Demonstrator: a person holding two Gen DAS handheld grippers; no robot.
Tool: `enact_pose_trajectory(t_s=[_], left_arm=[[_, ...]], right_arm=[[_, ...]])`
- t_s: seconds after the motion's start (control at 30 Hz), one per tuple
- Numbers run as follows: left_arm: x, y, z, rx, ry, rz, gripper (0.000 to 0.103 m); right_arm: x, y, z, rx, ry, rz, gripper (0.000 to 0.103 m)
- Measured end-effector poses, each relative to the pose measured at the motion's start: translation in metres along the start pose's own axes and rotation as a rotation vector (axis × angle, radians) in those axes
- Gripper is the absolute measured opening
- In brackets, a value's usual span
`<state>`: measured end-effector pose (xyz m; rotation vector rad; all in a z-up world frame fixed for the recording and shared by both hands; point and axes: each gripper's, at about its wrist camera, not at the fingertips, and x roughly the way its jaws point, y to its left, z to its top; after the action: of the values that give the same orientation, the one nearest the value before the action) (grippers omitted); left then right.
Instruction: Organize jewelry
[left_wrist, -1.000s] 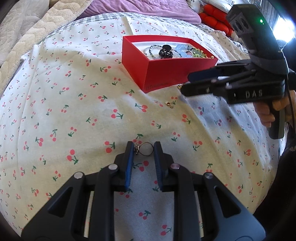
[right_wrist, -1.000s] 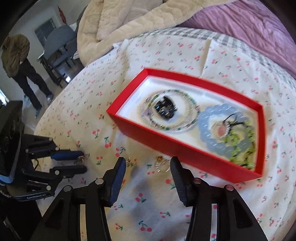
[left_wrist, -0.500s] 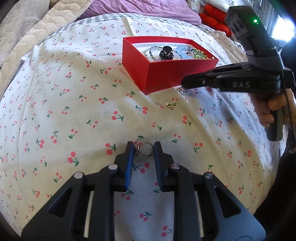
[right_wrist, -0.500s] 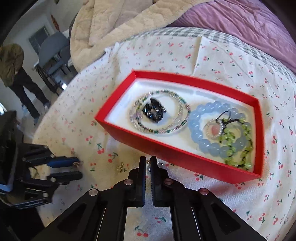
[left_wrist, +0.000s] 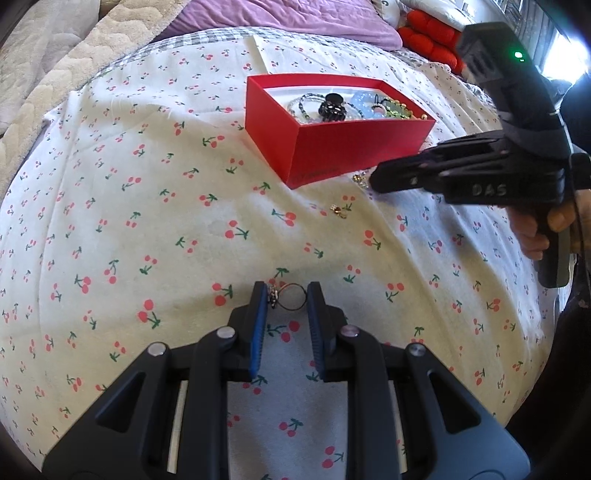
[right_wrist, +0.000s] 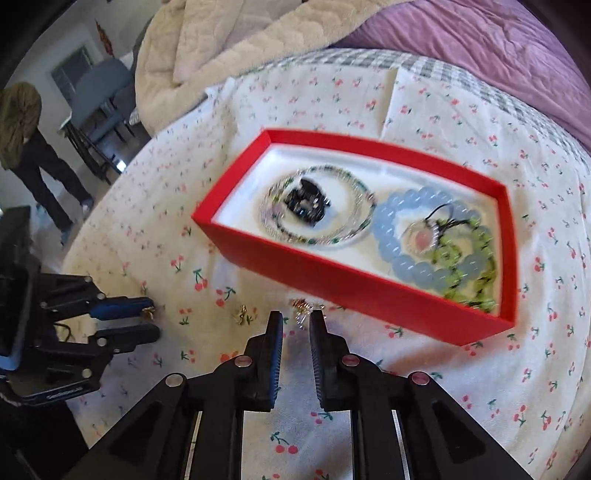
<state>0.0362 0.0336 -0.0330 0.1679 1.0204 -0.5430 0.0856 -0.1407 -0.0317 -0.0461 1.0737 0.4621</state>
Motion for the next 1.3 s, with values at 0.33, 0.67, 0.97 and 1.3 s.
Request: enact_pose_trajectory(t_s=[0.33, 0.67, 0.97, 1.3], left_arm=[[-0.001, 0.006, 0.001, -0.007, -0.001, -0.002, 0.024], [0.002, 0.006, -0.001, 0.003, 0.004, 0.002, 0.024], [0.007, 0.004, -0.006, 0.022, 0.023, 0.012, 0.024], [0.004, 0.004, -0.005, 0.017, 0.021, 0.012, 0.024]], right_arm=[[0.004, 0.01, 0.002, -0.007, 0.003, 0.003, 0.017], [0.016, 0.049, -0.002, -0.135, -0.002, 0.046, 0.065], [0.031, 0.059, -0.005, -0.201, -0.005, 0.007, 0.036], [0.031, 0.053, -0.004, -0.181, -0.01, 0.005, 0.006]])
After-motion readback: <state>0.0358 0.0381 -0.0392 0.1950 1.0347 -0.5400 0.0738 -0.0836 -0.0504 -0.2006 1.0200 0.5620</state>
